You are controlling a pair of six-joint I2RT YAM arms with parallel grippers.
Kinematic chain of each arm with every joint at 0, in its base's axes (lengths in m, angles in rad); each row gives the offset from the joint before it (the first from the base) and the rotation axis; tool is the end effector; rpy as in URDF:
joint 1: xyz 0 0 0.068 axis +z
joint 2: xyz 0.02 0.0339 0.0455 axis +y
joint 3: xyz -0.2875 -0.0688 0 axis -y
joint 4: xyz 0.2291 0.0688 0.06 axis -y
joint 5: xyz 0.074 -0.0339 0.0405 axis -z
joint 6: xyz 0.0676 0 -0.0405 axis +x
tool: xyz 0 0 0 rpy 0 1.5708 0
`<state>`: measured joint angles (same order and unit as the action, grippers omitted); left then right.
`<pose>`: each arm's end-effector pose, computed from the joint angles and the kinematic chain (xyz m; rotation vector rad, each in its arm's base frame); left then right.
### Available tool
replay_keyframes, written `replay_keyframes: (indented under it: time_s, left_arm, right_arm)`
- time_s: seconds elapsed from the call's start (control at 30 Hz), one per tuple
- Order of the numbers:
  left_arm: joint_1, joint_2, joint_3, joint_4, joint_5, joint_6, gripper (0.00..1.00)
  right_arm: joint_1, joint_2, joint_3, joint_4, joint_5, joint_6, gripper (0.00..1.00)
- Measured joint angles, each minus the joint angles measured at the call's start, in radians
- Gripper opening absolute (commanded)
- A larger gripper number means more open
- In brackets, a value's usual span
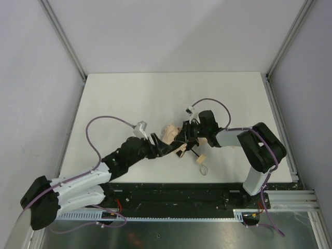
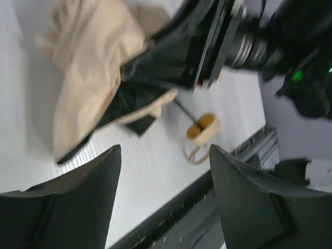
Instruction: Put away the umbrella
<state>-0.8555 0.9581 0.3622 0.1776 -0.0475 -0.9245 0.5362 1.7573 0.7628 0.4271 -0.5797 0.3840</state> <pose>0.1384 -0.1544 0.2123 -0.1080 2.1603 -1.0597 0.2893 0.2150 0.1664 -0.5329 2.1943 1.1383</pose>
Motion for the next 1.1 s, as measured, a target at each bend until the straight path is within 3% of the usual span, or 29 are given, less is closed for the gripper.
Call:
replay_keyframes:
  time_s: [0.17, 0.3, 0.43, 0.53, 0.8, 0.93, 1.1]
  left_arm:
    - [0.117, 0.038, 0.095, -0.022, 0.013, 0.027, 0.43]
    - [0.166, 0.240, 0.137, 0.019, 0.064, 0.052, 0.30]
    - [0.167, 0.469, 0.138, 0.086, 0.122, 0.049, 0.24]
    - [0.165, 0.586, 0.141, 0.159, 0.163, 0.026, 0.24]
    - [0.158, 0.616, 0.193, 0.211, 0.166, 0.029, 0.35]
    - [0.158, 0.532, 0.180, 0.209, 0.166, 0.035, 0.46]
    - [0.164, 0.270, 0.108, 0.186, 0.163, 0.043, 0.61]
  right_arm:
    - [0.011, -0.002, 0.003, -0.010, 0.006, -0.021, 0.00]
    - [0.014, -0.012, 0.005, -0.020, 0.007, -0.021, 0.00]
    - [0.011, -0.047, 0.004, -0.044, -0.020, 0.006, 0.00]
    - [-0.001, -0.086, 0.004, -0.044, -0.068, 0.063, 0.00]
    - [-0.063, -0.190, 0.004, -0.034, -0.146, 0.167, 0.00]
    - [-0.130, -0.267, 0.005, -0.092, -0.138, 0.148, 0.00]
    - [-0.238, -0.347, 0.053, -0.256, -0.079, 0.066, 0.00]
